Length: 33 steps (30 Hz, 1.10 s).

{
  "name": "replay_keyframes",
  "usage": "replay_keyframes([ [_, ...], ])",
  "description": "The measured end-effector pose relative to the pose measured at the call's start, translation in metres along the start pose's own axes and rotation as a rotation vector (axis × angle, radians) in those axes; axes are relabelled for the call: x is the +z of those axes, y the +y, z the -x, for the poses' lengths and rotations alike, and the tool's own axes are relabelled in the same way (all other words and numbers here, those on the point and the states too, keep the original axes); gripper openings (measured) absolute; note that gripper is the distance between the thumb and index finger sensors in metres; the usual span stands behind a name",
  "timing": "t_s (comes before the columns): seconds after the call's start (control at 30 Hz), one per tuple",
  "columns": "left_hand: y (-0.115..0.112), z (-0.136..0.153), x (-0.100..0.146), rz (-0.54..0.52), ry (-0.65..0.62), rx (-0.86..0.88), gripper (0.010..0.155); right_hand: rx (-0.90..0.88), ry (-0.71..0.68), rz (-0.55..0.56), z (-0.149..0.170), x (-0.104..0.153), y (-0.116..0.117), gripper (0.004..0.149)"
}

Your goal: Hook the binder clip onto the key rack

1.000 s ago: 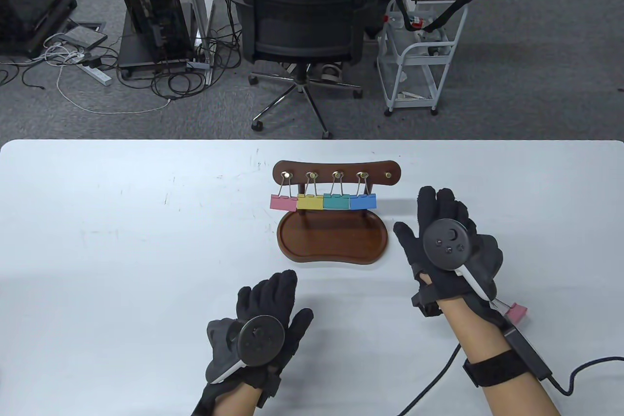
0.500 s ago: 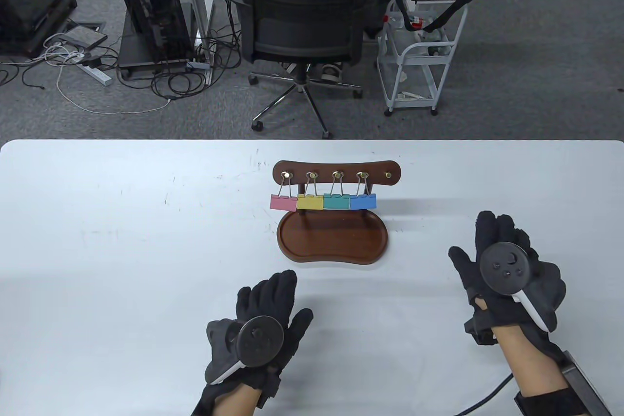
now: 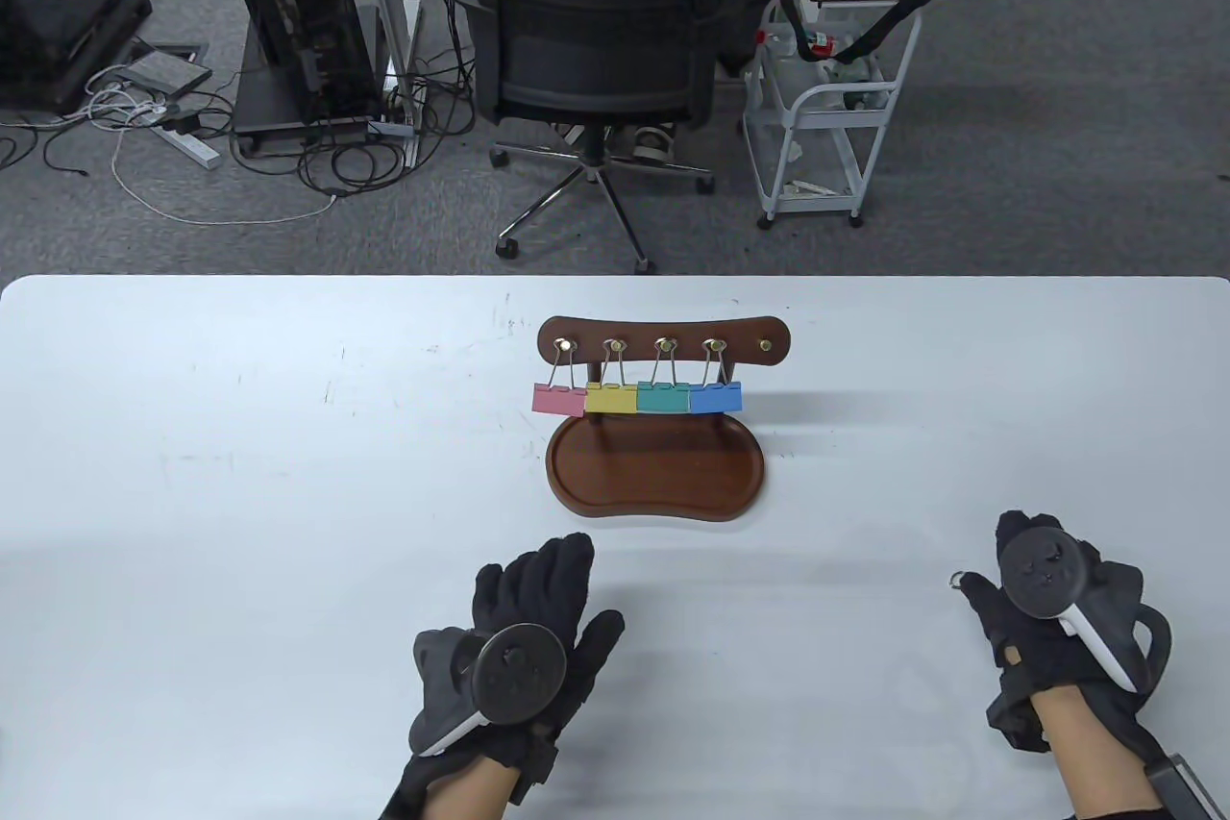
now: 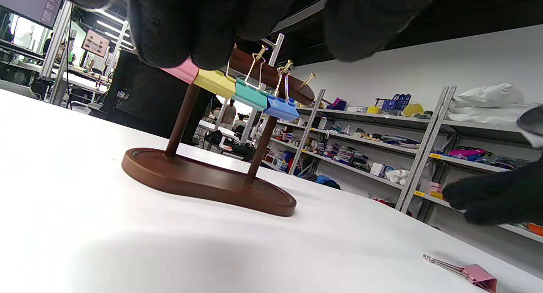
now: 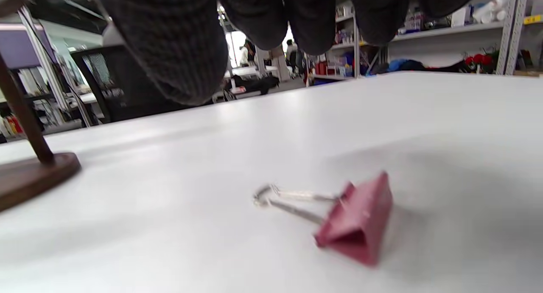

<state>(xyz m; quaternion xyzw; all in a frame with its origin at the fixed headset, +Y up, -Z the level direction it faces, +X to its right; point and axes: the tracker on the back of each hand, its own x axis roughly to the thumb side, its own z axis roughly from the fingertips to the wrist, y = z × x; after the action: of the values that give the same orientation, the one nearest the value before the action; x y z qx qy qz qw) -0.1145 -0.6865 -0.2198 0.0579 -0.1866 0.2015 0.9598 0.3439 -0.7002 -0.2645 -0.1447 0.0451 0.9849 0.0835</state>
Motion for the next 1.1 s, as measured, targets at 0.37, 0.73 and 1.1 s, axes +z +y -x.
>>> replay_keyframes([
  [0.37, -0.001, -0.001, -0.001, 0.009, -0.002, -0.002, 0.079, 0.051, 0.102, -0.169, 0.025, -0.014, 0.037, 0.080],
  [0.73, -0.002, -0.002, -0.001, 0.011, -0.004, -0.004, 0.079, 0.109, 0.094, -0.188, 0.023, -0.014, 0.048, 0.075],
  [1.1, 0.000, -0.001, -0.001, 0.004, 0.000, 0.003, 0.079, 0.208, 0.071, -0.157, 0.012, -0.013, 0.049, 0.070],
])
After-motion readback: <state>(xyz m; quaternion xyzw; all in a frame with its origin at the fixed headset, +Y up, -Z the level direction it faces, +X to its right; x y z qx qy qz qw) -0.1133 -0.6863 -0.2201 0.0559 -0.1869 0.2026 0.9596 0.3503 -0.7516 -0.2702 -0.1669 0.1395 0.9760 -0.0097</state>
